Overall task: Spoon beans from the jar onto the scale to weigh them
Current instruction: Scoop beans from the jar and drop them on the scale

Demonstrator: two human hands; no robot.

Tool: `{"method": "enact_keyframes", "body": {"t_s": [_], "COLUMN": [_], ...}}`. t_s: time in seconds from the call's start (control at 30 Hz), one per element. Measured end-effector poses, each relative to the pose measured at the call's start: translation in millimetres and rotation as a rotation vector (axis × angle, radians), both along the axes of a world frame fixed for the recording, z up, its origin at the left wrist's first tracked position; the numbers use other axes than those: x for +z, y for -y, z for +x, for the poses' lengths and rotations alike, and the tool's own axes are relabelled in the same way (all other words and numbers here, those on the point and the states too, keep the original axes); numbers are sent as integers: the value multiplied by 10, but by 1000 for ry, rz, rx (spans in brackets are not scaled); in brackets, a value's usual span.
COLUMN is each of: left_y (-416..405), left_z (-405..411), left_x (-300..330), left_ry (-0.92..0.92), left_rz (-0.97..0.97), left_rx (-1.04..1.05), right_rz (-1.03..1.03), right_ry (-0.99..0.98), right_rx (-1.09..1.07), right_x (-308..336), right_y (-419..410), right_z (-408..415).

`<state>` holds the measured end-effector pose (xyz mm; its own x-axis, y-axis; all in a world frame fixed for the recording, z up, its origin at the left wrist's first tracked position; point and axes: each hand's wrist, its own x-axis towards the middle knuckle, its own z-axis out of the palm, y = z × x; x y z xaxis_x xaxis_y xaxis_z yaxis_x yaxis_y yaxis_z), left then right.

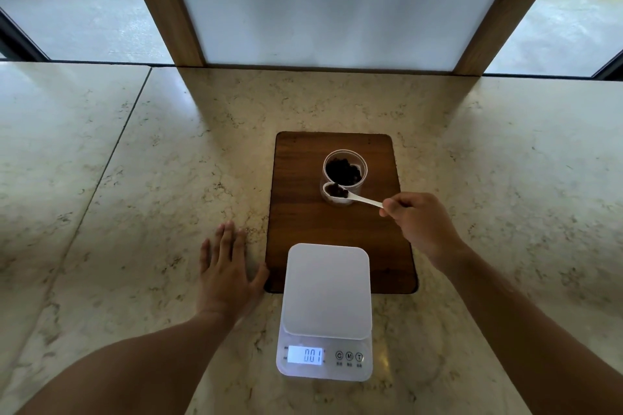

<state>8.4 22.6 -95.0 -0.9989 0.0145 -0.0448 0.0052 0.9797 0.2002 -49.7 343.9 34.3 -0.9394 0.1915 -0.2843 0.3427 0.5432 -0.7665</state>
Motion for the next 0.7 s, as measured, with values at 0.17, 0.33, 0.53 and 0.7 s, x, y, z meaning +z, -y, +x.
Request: {"method": "enact_keyframes", "body": {"t_s": [0.17, 0.33, 0.53, 0.7], "left_y": [-2, -4, 11, 16], "left_z": [4, -2, -3, 4], "left_x": [0, -15, -34, -58], "left_ry": [-12, -10, -21, -30], "left_rz": [15, 23, 18, 17], "left_rx": [0, 8, 3, 7], "right_rz": [-4, -28, 17, 45], "right_ry": [7, 45, 59, 31], "right_rx": [72, 115, 175, 201], "right_x": [-89, -196, -304, -423], "right_y": [-11, -35, 29, 66], "right_z": [264, 540, 839, 1003]}}
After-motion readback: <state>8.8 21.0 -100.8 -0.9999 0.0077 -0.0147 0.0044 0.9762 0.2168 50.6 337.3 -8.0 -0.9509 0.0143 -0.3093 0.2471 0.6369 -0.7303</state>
